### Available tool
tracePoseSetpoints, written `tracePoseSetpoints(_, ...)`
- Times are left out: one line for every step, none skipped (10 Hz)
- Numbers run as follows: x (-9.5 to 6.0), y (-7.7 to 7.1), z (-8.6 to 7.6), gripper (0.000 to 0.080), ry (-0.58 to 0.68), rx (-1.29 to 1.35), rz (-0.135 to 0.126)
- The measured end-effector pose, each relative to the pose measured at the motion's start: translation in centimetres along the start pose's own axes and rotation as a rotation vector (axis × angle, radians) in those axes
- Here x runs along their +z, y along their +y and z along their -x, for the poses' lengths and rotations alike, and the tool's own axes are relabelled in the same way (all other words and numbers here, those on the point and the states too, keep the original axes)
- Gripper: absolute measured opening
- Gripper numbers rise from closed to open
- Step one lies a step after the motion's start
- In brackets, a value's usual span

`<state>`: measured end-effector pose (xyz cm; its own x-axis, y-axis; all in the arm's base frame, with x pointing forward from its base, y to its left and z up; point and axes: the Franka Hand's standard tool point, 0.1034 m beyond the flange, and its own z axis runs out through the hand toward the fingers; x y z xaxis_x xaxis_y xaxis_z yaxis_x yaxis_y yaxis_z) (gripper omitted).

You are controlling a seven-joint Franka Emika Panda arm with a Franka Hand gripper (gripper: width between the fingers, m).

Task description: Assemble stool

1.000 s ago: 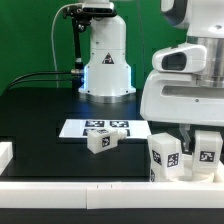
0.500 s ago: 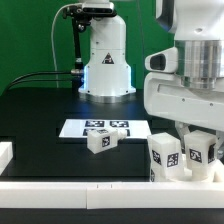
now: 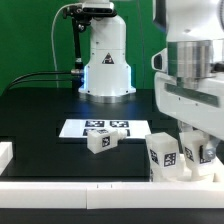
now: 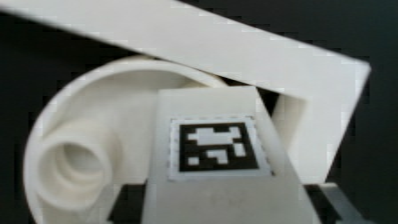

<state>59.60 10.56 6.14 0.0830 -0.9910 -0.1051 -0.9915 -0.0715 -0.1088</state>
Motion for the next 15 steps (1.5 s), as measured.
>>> tracePoseSetpoints(0.1,0.1,0.3,0.0333,-0.021,0.183,-0.008)
tracePoseSetpoints(0.1,0.1,0.5,0.0333,-0.038,0.336,-0.023)
tracePoseSetpoints(0.1,0.1,0.5,0.0333,-0.046,0.448,-0.034)
tracePoseSetpoints(0.1,0.1,0.5,0.0333,-0.05,0.497,-0.036)
tracePoseSetpoints(0.1,0.1,0.5,0.0333,-0.052,0.524,-0.036)
tracePoseSetpoints(0.2,0.1,0.5,0.0333,-0.052,0.514,-0.036)
tracePoseSetpoints(0.3,0.5,0.7,0.0415,-0.056,0.457,-0.007)
tracePoseSetpoints(0.2,1.0,1.2,0.0549,-0.077,0.363,0.047)
tracePoseSetpoints(-0.6,0.7,1.3,0.0628,-0.093,0.3,0.043)
tracePoseSetpoints(-1.5,0.6,1.4,0.0628,-0.103,0.273,0.033)
tracePoseSetpoints(-2.4,0.7,1.7,0.0646,-0.111,0.227,0.024)
tracePoseSetpoints(-2.8,0.6,1.8,0.0646,-0.114,0.117,0.017)
tracePoseSetpoints(-2.6,0.7,1.7,0.0649,-0.112,0.079,0.017)
tracePoseSetpoints(-2.6,0.7,1.7,0.0649,-0.112,0.005,0.014)
tracePoseSetpoints(-2.6,0.7,1.7,0.0649,-0.112,-0.067,0.01)
